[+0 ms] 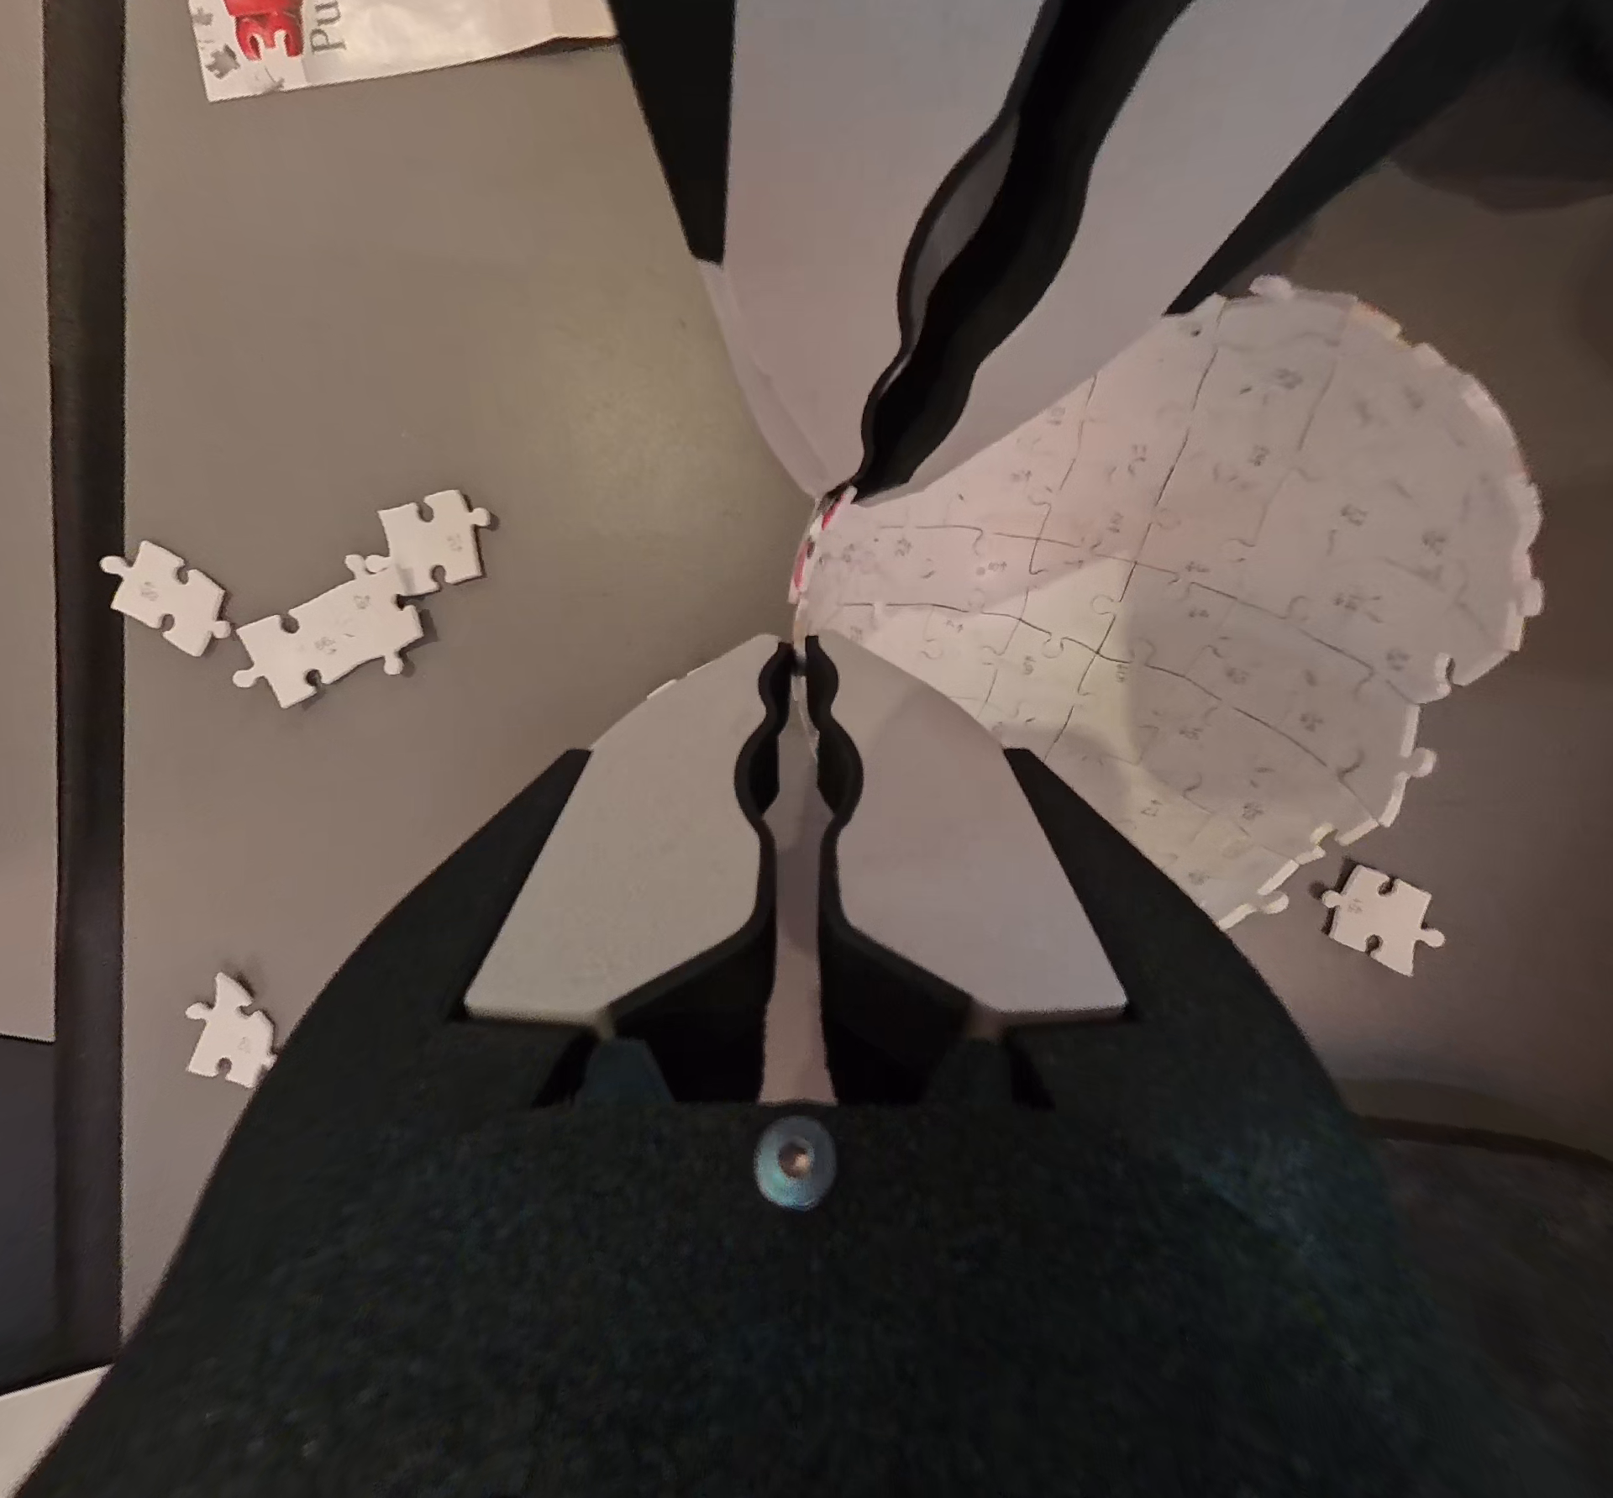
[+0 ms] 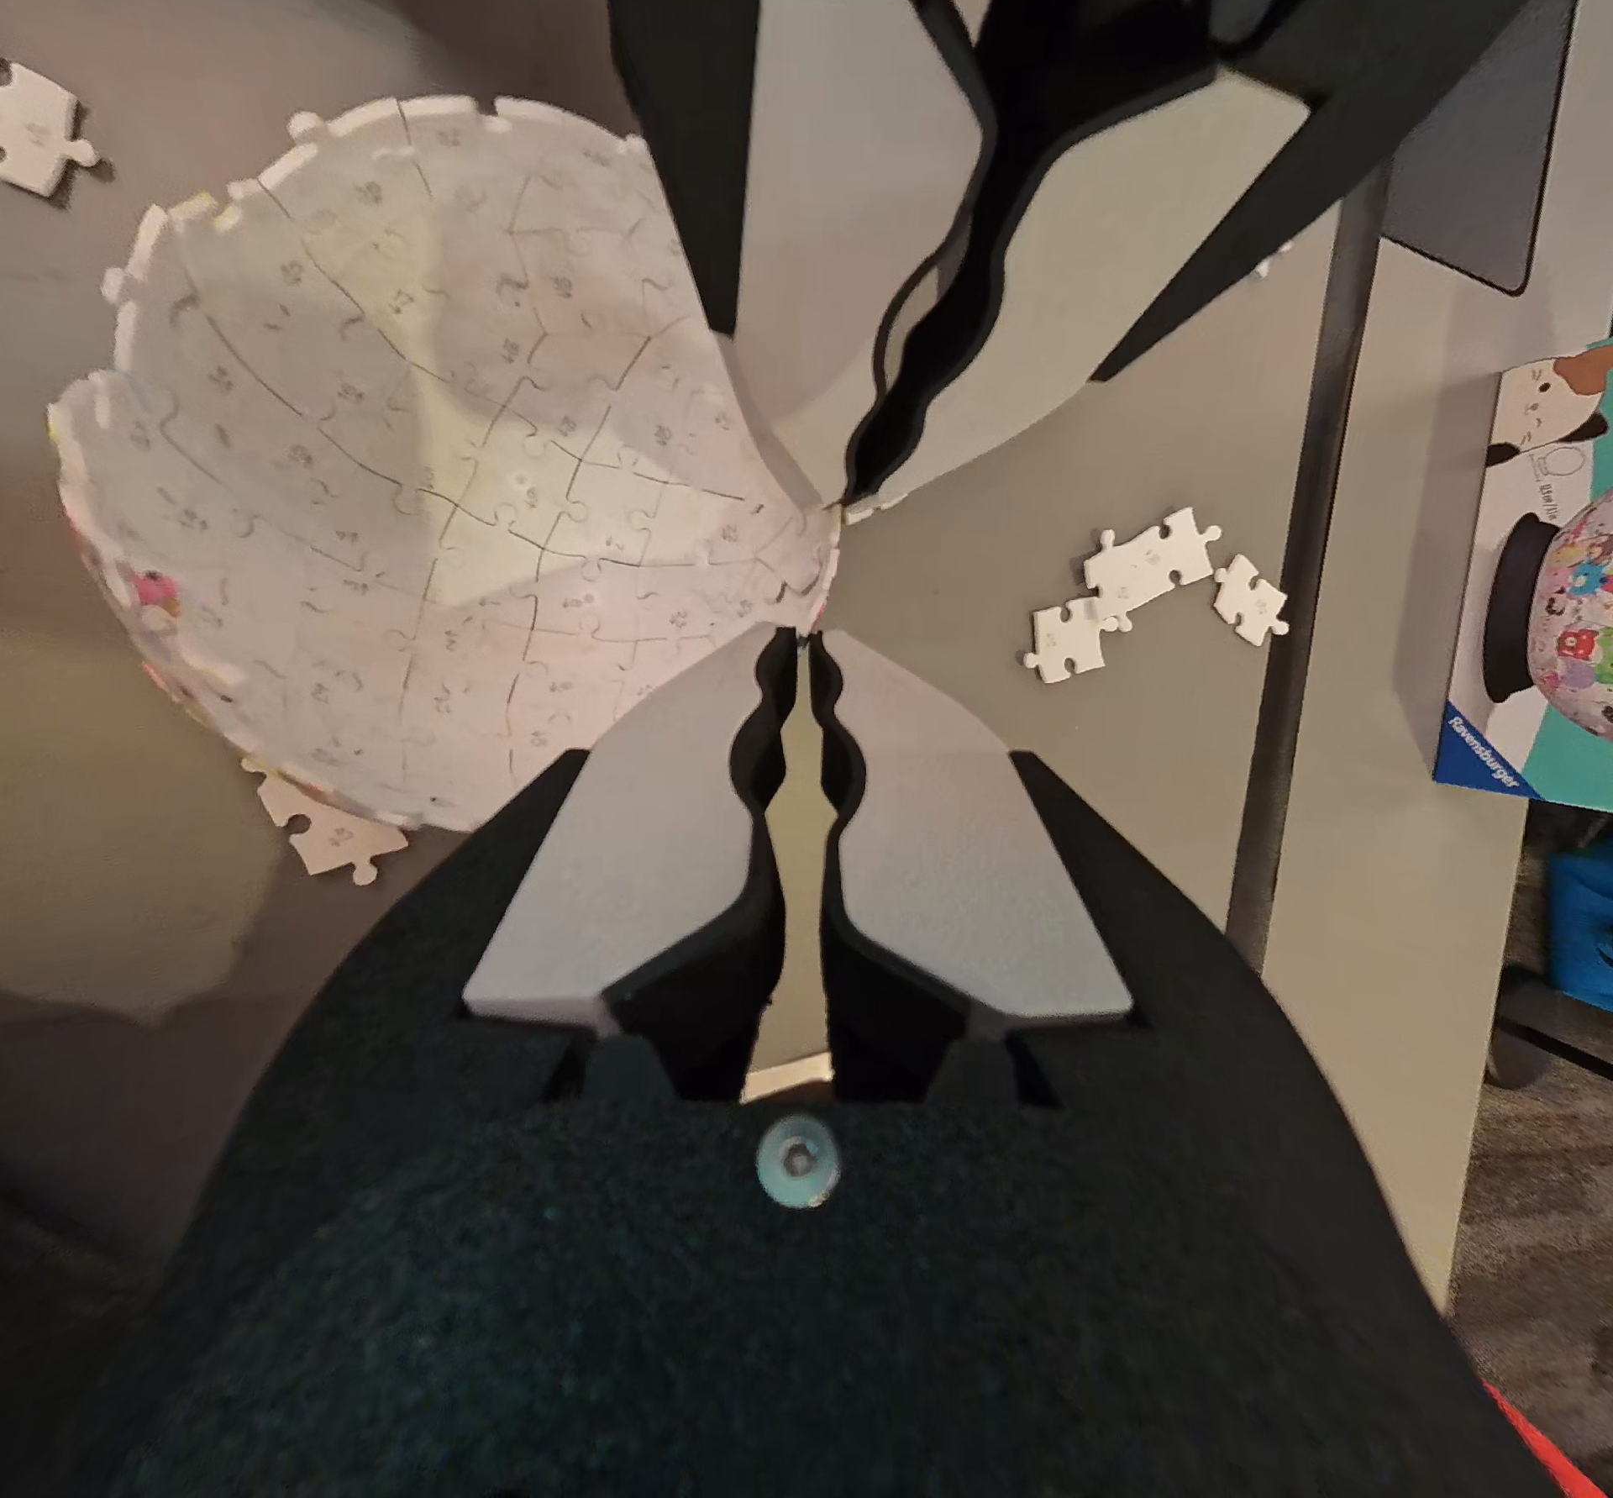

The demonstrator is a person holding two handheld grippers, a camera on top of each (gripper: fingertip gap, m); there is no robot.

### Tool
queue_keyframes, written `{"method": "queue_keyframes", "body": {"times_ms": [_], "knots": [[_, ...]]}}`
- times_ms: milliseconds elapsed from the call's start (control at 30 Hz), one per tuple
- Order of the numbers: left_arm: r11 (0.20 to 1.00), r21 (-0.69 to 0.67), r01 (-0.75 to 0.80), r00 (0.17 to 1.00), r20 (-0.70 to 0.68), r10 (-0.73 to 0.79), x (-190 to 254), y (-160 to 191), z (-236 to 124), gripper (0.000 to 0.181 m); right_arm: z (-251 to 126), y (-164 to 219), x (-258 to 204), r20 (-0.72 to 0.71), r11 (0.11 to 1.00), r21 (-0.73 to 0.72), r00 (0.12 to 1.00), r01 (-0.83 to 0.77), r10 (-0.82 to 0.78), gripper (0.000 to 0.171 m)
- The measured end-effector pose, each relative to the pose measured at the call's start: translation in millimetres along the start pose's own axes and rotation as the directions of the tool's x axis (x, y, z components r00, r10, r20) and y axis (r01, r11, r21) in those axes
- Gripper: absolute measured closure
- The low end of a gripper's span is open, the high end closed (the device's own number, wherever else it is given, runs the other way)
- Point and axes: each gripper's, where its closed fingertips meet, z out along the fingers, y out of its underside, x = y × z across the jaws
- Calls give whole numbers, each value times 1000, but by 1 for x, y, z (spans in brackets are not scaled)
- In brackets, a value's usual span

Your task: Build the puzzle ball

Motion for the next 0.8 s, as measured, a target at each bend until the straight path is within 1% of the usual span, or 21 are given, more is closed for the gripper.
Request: {"method": "queue_keyframes", "body": {"times_ms": [367, 533, 667, 800], "knots": [[1000, 5, -19, 1000, 2, 19, 2, -2, 1, 177, -2, -1, -1, 17, 1000, 30, 1000, 10, -11, 169], [1000, 0, -28, 999, 25, 28, -1, -3, 3, 134, -4, -1, 0, 15, 999, 39, 1000, 8, -9, 169], [1000, -14, -28, 999, 17, 28, -4, -4, 6, 135, -5, 0, 0, 14, 999, 44, 1000, 7, -8, 169], [1000, -11, -24, 1000, -17, 24, -3, -10, 9, 154, -6, -1, 1, 7, 998, 54, 1000, 13, -14, 169]]}}
